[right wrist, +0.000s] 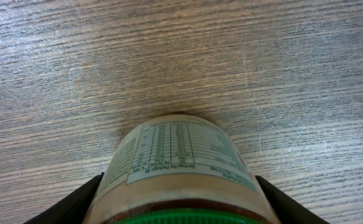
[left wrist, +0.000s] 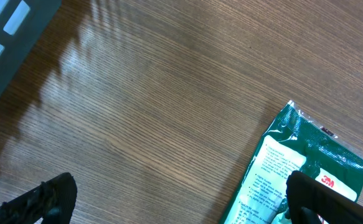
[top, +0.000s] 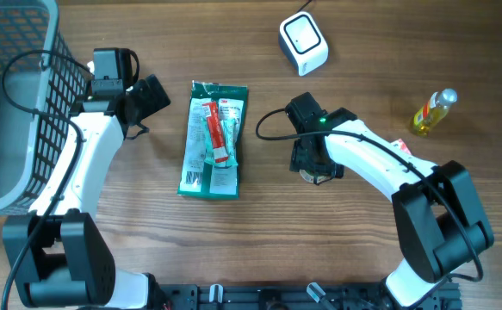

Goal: Scan the item barcode

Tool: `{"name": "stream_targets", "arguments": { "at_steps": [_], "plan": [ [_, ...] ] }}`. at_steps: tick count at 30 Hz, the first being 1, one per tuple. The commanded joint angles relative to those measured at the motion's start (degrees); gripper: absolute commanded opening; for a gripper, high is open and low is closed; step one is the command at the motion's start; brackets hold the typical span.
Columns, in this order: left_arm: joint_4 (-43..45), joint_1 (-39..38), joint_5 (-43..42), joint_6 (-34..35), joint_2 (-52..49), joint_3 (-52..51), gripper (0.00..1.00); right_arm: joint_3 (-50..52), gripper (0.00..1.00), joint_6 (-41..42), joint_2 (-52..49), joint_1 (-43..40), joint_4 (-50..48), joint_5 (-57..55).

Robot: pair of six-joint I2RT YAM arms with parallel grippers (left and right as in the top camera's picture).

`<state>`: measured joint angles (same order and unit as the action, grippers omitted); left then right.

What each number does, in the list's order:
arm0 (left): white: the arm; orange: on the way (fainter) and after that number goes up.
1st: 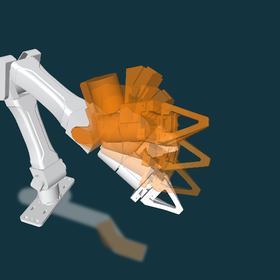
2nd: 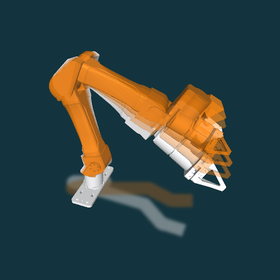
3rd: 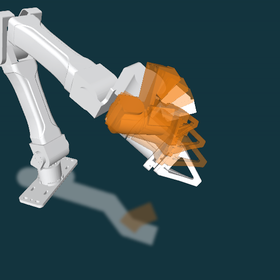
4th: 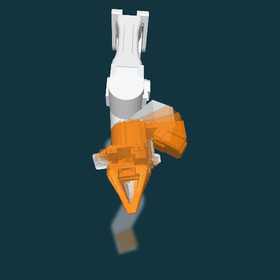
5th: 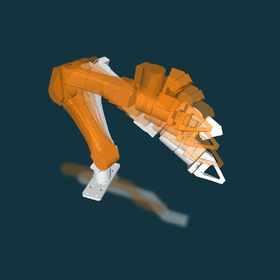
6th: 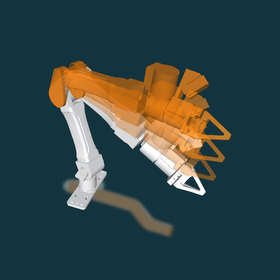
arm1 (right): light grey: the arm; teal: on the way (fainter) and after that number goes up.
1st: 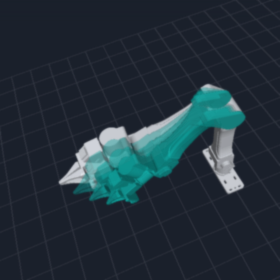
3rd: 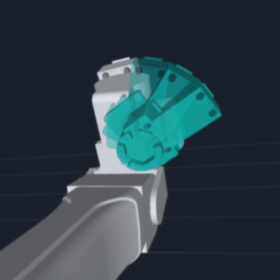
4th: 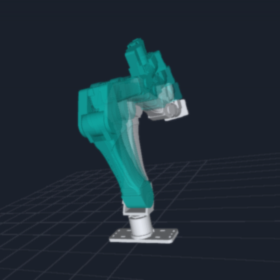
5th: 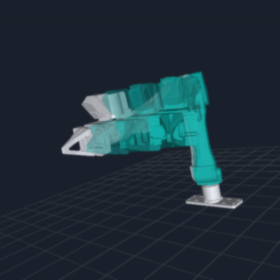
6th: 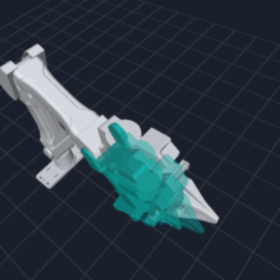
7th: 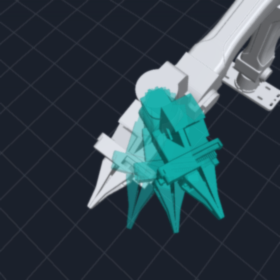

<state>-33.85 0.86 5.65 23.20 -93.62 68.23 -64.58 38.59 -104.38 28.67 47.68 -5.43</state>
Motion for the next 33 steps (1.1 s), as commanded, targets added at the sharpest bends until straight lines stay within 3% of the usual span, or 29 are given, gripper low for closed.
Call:
{"name": "stream_targets", "arguments": {
  "at_steps": [1, 10, 12, 20, 26, 27, 28, 29, 30, 33],
  "plan": [
    [0.0, 0.2, -0.3, -0.3, 0.7, 0.7, 1.00, 0.5, 0.68, 0.6, -0.9, 0.0, -0.1, -0.5],
    [0.0, 0.2, -0.3, -0.3, 0.7, 0.7, 1.00, 0.5, 0.77, 4.2, -0.9, -0.9, 0.7, 3.8],
    [0.0, 0.2, -0.3, -0.3, 0.7, 0.7, 1.00, 0.5, 0.71, 5.1, -0.9, -2.0, 1.4, 5.1],
    [0.0, 0.2, -0.3, -0.3, 0.7, 0.7, 1.00, 0.5, 0.62, 3.0, -0.9, -2.4, 1.5, 5.5],
    [0.0, 0.2, -0.3, -0.3, 0.7, 0.7, 1.00, 0.5, 0.59, -13.4, -0.9, -2.4, -0.7, 5.3],
    [0.0, 0.2, -0.3, -0.3, 0.7, 0.7, 1.00, 0.5, 0.64, -14.9, -0.9, -2.4, -0.7, 5.2],
    [0.0, 0.2, -0.3, -0.3, 0.7, 0.7, 1.00, 0.5, 0.75, -15.0, -0.9, -2.4, -0.7, 5.1],
    [0.0, 0.2, -0.3, -0.3, 0.7, 0.7, 1.00, 0.5, 0.95, -13.9, -0.9, -2.4, -0.7, 5.1],
    [0.0, 0.2, -0.3, -0.3, 0.7, 0.7, 1.00, 0.3, 1.00, -12.5, -0.8, -2.4, -0.6, 5.1],
    [0.0, 0.2, -0.3, -0.3, 0.7, 0.7, 1.00, -5.5, 1.00, -5.9, -0.8, -2.5, 5.0, 6.4]
  ]
}}
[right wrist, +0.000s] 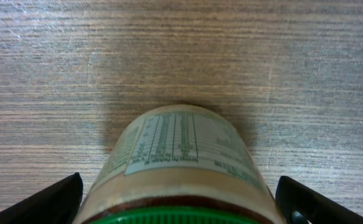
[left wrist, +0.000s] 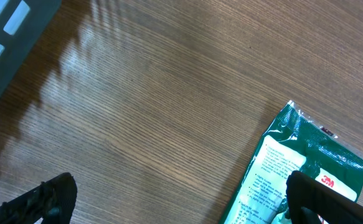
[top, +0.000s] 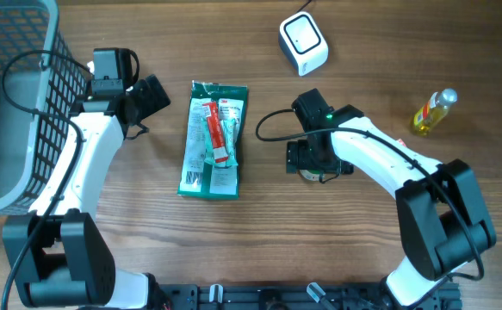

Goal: Scan the item barcode

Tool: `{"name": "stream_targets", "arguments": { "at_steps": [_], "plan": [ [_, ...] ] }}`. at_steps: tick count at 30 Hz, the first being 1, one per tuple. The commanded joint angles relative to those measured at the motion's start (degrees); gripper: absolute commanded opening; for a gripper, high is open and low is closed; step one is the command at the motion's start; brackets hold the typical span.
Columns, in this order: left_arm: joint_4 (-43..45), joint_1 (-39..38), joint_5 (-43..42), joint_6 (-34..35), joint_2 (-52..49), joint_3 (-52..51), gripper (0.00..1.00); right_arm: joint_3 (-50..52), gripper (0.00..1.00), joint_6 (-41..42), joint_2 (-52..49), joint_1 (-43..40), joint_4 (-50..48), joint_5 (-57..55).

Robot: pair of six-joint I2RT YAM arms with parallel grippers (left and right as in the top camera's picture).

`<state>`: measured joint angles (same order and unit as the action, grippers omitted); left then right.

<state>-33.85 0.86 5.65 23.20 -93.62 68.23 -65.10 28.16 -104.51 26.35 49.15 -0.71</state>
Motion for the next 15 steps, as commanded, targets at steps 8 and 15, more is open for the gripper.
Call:
{"name": "stream_targets", "arguments": {
  "at_steps": [8, 15],
  "plan": [
    [0.0, 0.2, -0.3, -0.3, 0.7, 0.7, 1.00, -10.0, 0.94, 13.1, -1.1, -0.1, 10.7, 1.8],
    [0.0, 0.2, -0.3, -0.3, 0.7, 0.7, 1.00, -6.8, 0.92, 14.0, -1.2, -0.1, 7.9, 0.8]
  ]
}}
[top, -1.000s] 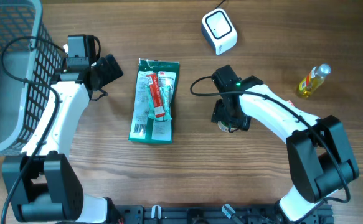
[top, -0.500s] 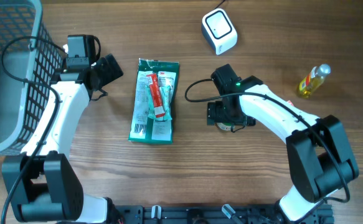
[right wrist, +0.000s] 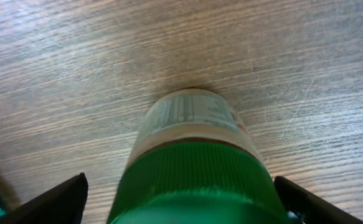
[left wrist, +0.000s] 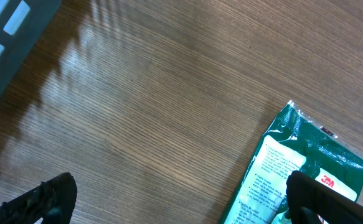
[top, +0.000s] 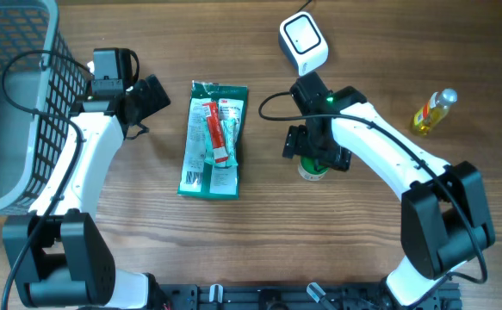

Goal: Scan the item barcode

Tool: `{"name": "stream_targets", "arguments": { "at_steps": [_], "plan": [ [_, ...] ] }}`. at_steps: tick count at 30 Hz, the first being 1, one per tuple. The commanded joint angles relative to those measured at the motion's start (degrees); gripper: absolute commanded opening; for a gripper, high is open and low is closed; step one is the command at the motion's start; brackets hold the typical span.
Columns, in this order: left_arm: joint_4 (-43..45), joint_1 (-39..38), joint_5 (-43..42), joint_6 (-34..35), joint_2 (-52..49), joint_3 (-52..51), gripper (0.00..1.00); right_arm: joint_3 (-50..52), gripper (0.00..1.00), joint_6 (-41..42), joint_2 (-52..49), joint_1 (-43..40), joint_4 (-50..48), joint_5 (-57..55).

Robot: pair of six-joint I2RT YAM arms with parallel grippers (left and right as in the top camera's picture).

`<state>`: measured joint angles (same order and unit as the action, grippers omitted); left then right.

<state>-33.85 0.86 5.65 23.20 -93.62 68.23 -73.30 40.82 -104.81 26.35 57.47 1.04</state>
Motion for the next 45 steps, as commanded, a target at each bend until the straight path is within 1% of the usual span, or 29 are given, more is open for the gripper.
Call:
{"name": "stream_targets", "arguments": {
  "at_steps": [1, 2, 3, 6, 8, 10, 11, 12, 13, 14, 15, 18, 23, 25, 29, 30, 31, 33, 39, 41, 45],
  "plan": [
    [0.0, 0.2, -0.3, -0.3, 0.7, 0.7, 1.00, 1.4, 0.87, 1.2, -0.9, -0.1, -0.3, -1.0],
    [0.0, 0.2, -0.3, -0.3, 0.7, 0.7, 1.00, 1.4, 0.82, 1.2, -0.9, -0.1, -0.3, -1.0],
    [0.0, 0.2, -0.3, -0.3, 0.7, 0.7, 1.00, 1.4, 0.73, 1.2, -0.9, -0.1, -0.4, -1.0],
    [0.0, 0.2, -0.3, -0.3, 0.7, 0.7, 1.00, 1.4, 0.73, 0.2, -0.9, -0.1, -0.4, -1.2],
    [0.0, 0.2, -0.3, -0.3, 0.7, 0.7, 1.00, 1.4, 0.72, -5.5, -0.9, -0.1, -1.4, -1.1],
    [0.0, 0.2, -0.3, -0.3, 0.7, 0.7, 1.00, 1.4, 0.66, -12.8, -0.9, -0.1, -1.9, -1.2],
    [0.0, 0.2, -0.3, -0.3, 0.7, 0.7, 1.00, 1.4, 0.64, -14.9, -0.9, -0.1, -1.9, -1.2],
    [0.0, 0.2, -0.3, -0.3, 0.7, 0.7, 1.00, 1.4, 0.68, -15.3, -0.9, -0.1, -1.9, -1.2],
    [0.0, 0.2, -0.3, -0.3, 0.7, 0.7, 1.00, 1.4, 0.84, -14.8, -0.9, -0.1, -1.9, -1.1],
    [0.0, 0.2, -0.3, -0.3, 0.7, 0.7, 1.00, 1.4, 0.96, -13.1, -0.9, -0.1, -1.9, -1.0],
    [0.0, 0.2, -0.3, -0.3, 0.7, 0.7, 1.00, 1.4, 1.00, -11.2, -0.9, -0.1, -1.9, -0.9],
    [0.0, 0.2, -0.3, -0.3, 0.7, 0.7, 1.00, 1.4, 1.00, -6.0, -0.9, -0.1, -1.7, -0.9],
    [0.0, 0.2, -0.3, -0.3, 0.7, 0.7, 1.00, 1.4, 0.98, -5.7, -1.3, -0.1, -1.1, -1.0],
    [0.0, 0.2, -0.3, -0.3, 0.7, 0.7, 1.00, 1.4, 1.00, -5.2, -1.7, -0.1, -1.6, -1.0],
    [0.0, 0.2, -0.3, -0.3, 0.7, 0.7, 1.00, 1.4, 1.00, -4.8, -1.7, -0.1, -3.2, -0.9],
    [0.0, 0.2, -0.3, -0.3, 0.7, 0.7, 1.00, 1.4, 0.92, -4.8, -1.7, -0.1, -3.2, -0.9],
    [0.0, 0.2, -0.3, -0.3, 0.7, 0.7, 1.00, 1.4, 0.89, -4.8, -1.7, -0.1, -3.0, -0.9],
    [0.0, 0.2, -0.3, -0.3, 0.7, 0.7, 1.00, 1.4, 0.86, -4.9, -1.7, -0.1, -2.7, -1.0],
    [0.0, 0.2, -0.3, -0.3, 0.7, 0.7, 1.00, 1.6, 0.85, -6.4, -1.8, 0.5, -3.1, -1.0],
    [0.0, 0.2, -0.3, -0.3, 0.7, 0.7, 1.00, 1.7, 0.83, -6.4, -1.8, 0.5, -3.4, -1.1],
    [0.0, 0.2, -0.3, -0.3, 0.7, 0.7, 1.00, 1.7, 0.83, -7.6, -1.8, 0.5, -3.7, -2.9]
  ]
}}
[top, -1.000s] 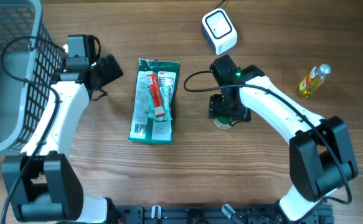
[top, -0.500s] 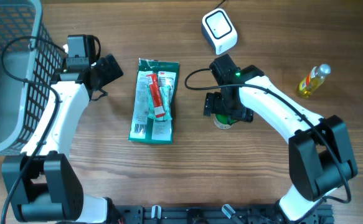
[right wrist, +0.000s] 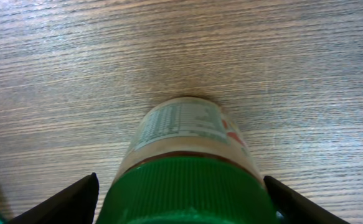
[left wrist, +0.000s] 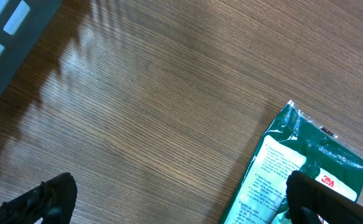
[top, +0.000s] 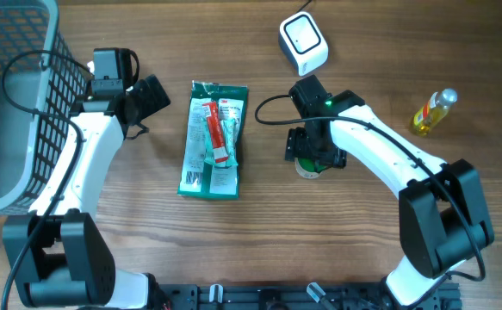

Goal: Scan the item barcode

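Note:
A jar with a green lid [right wrist: 187,186] stands upright on the wooden table, right of centre [top: 306,169]. My right gripper [right wrist: 181,183] hangs straight over it, open. Its black fingers [right wrist: 75,199] closely flank the lid, with a thin strip of wood showing on the left side. The white barcode scanner [top: 303,43] sits at the back of the table, beyond the jar. My left gripper [left wrist: 181,193] is open and empty above bare wood, with one fingertip over the edge of a green packet [left wrist: 306,162].
The green packet [top: 213,139] lies flat between the two arms. A small yellow bottle [top: 431,112] lies at the far right. A grey wire basket [top: 9,103] fills the left edge, beside my left arm.
My right gripper's fingers now stand closer in around the green lid, and less of the jar's label shows beyond the lid. The left arm and the packet are where they were.
My right gripper was shut on the jar's body, low near the table. Then it was open wide with the jar standing between the fingers. Then it sat higher, over the green lid. Now its fingers flank the lid closely. The left arm stayed still.

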Tool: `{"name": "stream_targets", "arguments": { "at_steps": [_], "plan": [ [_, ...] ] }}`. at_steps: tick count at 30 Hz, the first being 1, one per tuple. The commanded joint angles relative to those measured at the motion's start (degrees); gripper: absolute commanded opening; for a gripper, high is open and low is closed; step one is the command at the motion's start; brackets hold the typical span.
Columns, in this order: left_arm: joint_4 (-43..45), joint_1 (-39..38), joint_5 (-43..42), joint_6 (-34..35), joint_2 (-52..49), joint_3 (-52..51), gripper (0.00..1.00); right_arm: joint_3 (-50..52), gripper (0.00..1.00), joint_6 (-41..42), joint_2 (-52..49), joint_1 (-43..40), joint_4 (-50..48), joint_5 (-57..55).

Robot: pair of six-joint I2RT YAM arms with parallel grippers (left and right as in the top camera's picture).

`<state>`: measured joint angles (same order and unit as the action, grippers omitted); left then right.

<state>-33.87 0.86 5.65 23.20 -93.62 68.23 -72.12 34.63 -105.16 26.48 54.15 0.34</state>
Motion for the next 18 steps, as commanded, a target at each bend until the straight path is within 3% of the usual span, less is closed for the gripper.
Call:
{"name": "stream_targets", "arguments": {
  "at_steps": [1, 18],
  "plan": [
    [0.0, 0.2, -0.3, -0.3, 0.7, 0.7, 1.00, 0.6, 0.83, -1.7, -1.4, 0.4, -0.6, -2.1],
    [0.0, 0.2, -0.3, -0.3, 0.7, 0.7, 1.00, 3.7, 0.84, -3.2, -1.5, 1.1, -4.0, -2.2]
  ]
}}
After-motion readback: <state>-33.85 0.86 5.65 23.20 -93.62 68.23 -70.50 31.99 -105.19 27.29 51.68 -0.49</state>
